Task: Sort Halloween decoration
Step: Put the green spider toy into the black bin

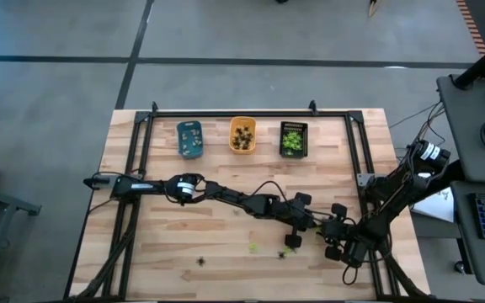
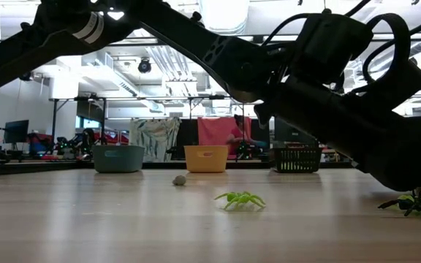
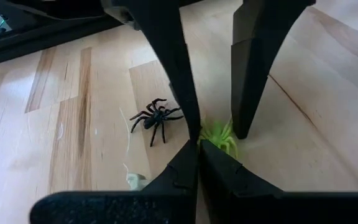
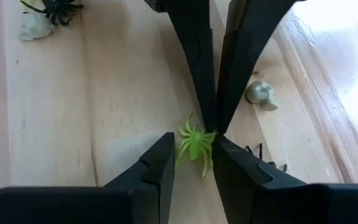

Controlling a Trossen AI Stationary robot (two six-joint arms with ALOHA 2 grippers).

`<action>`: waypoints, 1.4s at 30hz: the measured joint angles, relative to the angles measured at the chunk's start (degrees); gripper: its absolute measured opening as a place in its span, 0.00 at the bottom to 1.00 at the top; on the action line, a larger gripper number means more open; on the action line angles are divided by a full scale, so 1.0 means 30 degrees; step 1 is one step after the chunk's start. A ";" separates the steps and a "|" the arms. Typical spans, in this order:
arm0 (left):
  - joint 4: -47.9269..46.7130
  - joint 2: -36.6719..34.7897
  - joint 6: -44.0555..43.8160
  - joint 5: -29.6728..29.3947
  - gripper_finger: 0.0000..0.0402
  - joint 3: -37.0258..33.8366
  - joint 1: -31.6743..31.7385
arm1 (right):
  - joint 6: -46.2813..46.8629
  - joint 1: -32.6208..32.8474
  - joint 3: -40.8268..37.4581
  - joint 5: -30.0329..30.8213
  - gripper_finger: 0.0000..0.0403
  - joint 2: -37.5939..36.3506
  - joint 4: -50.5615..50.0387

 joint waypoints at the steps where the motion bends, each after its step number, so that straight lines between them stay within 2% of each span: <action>1: -0.0004 0.0001 -0.0042 0.0007 0.00 0.0000 0.0000 | -0.0069 -0.0014 0.0015 -0.0013 0.24 0.0194 0.0092; 8: -0.0156 0.0001 -0.0045 0.0007 0.00 0.0008 0.0000 | -0.0345 -0.0024 0.0097 -0.0167 0.16 0.0379 0.0187; 20: -0.3397 -0.0181 -0.0185 -0.0011 0.00 0.1571 0.0029 | -0.0489 -0.0026 0.0379 -0.0300 0.03 0.0410 0.0175; 42: -0.6174 -0.1845 0.0304 -0.0012 0.00 0.1610 0.0306 | -0.0446 -0.0040 0.0321 -0.0097 0.02 -0.1026 0.0151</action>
